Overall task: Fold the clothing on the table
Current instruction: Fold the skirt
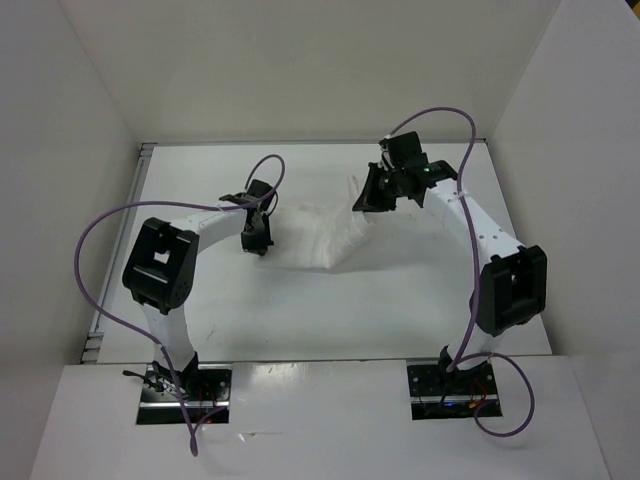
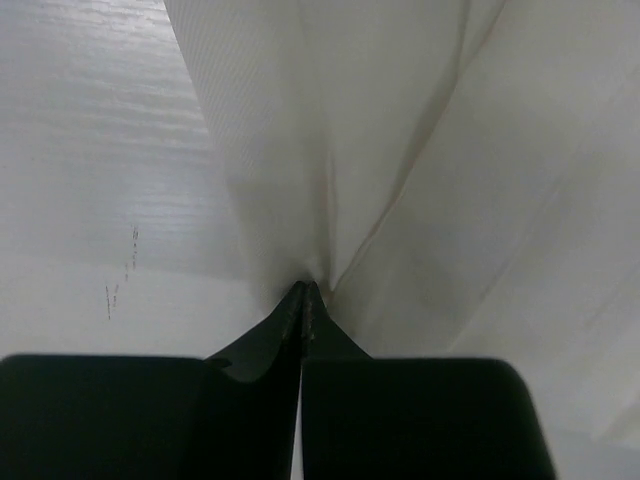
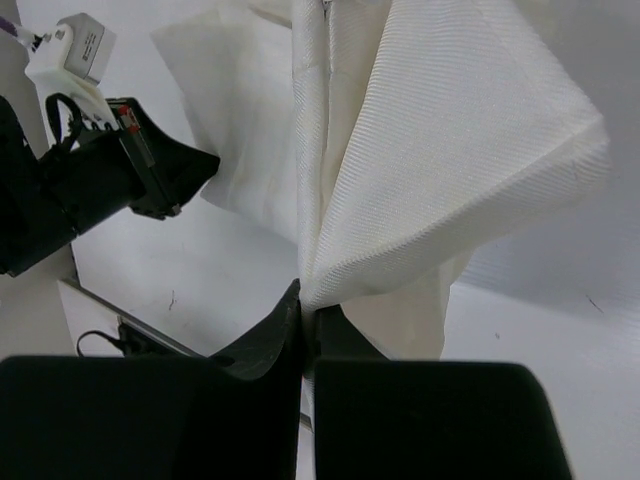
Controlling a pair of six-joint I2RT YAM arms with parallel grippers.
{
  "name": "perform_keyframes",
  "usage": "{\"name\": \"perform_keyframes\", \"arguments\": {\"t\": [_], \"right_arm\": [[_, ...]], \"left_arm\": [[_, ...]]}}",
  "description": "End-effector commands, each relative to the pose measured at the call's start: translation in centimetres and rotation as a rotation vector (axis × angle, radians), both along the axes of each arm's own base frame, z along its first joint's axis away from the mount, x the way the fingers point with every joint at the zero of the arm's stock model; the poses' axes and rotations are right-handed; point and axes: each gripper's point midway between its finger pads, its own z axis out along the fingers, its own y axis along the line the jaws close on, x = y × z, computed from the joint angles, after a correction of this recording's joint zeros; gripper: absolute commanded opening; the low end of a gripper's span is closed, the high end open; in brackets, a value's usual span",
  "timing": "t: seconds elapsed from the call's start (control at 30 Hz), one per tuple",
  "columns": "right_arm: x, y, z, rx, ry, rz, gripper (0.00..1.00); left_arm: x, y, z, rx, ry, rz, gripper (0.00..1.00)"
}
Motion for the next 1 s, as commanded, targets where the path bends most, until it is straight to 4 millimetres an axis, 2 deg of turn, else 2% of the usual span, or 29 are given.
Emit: {"name": "perform_keyframes", "arguments": {"t": [0.0, 0.1, 0.17, 0.2, 0.23, 0.3, 0.33, 0.4, 0.47, 0.5, 0.6, 0.63, 0.67, 0.7, 0.73, 0.8, 0.83, 0.9, 0.97], "right_arm": [[0.2, 1.9, 1.7, 0.000, -0.048, 0.055, 0.00], [0.3, 3.8, 1.4, -0.001, -0.044, 0.095, 0.00], [0.4, 5.6, 2.1, 0.020, -0.069, 0.133, 0.00], [0.3, 6.3, 1.4, 0.026, -0.045, 0.146, 0.00], [0.3, 7.7, 2.1, 0.052, -0.057, 0.172, 0.00], [0.3, 9.2, 2.1, 0.065, -0.063, 0.204, 0.00], [0.6, 10.1, 1.3, 0.067, -0.048, 0.209, 0.00], [0.3, 12.3, 1.9, 0.089, -0.058, 0.259, 0.00], [0.7, 14.2, 1.5, 0.106, -0.052, 0.285, 0.00], [0.3, 15.6, 0.4, 0.105, -0.029, 0.316, 0.00], [0.8, 18.2, 1.6, 0.134, -0.066, 0.357, 0.00], [0.8, 19.2, 0.3, 0.129, -0.042, 0.364, 0.00], [0.8, 19.9, 0.1, 0.130, -0.043, 0.373, 0.00], [1.3, 20.3, 0.7, 0.137, -0.056, 0.374, 0.00], [1.4, 21.0, -0.6, 0.129, -0.040, 0.382, 0.00], [1.9, 21.4, -0.6, 0.131, -0.043, 0.383, 0.00], [2.2, 21.6, -1.9, 0.122, -0.026, 0.382, 0.00], [2.5, 22.0, -2.1, 0.126, -0.018, 0.388, 0.00], [2.3, 22.6, -3.5, 0.115, 0.003, 0.396, 0.00]], "left_arm": [[0.5, -0.1, -0.6, 0.008, -0.016, 0.038, 0.00], [-0.2, -0.8, -1.8, -0.033, 0.019, 0.030, 0.00], [-0.2, -1.3, -2.0, -0.064, 0.016, 0.032, 0.00], [-0.7, -1.7, -2.3, -0.085, 0.030, 0.024, 0.00], [-0.5, -2.0, -2.3, -0.103, 0.023, 0.030, 0.00], [-0.6, -2.2, -2.2, -0.115, 0.028, 0.025, 0.00], [-0.6, -2.6, -1.9, -0.122, 0.021, 0.025, 0.00], [-0.5, -2.9, -1.8, -0.136, 0.018, 0.021, 0.00], [-0.3, -3.5, -1.3, -0.168, 0.010, 0.021, 0.00], [-0.8, -3.5, -1.6, -0.174, 0.023, 0.018, 0.00], [-0.6, -3.8, -0.8, -0.193, 0.008, 0.022, 0.00], [-0.5, -3.8, -0.4, -0.197, -0.001, 0.021, 0.00], [-0.5, -4.0, 0.2, -0.211, -0.010, 0.016, 0.00], [-0.8, -3.9, -0.1, -0.211, -0.001, 0.025, 0.00], [-0.7, -4.0, 0.4, -0.216, -0.012, 0.024, 0.00], [-0.6, -4.2, 0.9, -0.229, -0.021, 0.020, 0.00], [-0.7, -4.2, 1.7, -0.234, -0.033, 0.018, 0.00], [-0.7, -4.1, 2.2, -0.237, -0.041, 0.017, 0.00], [-0.3, -3.2, 3.3, -0.237, -0.066, 0.040, 0.00]]}}
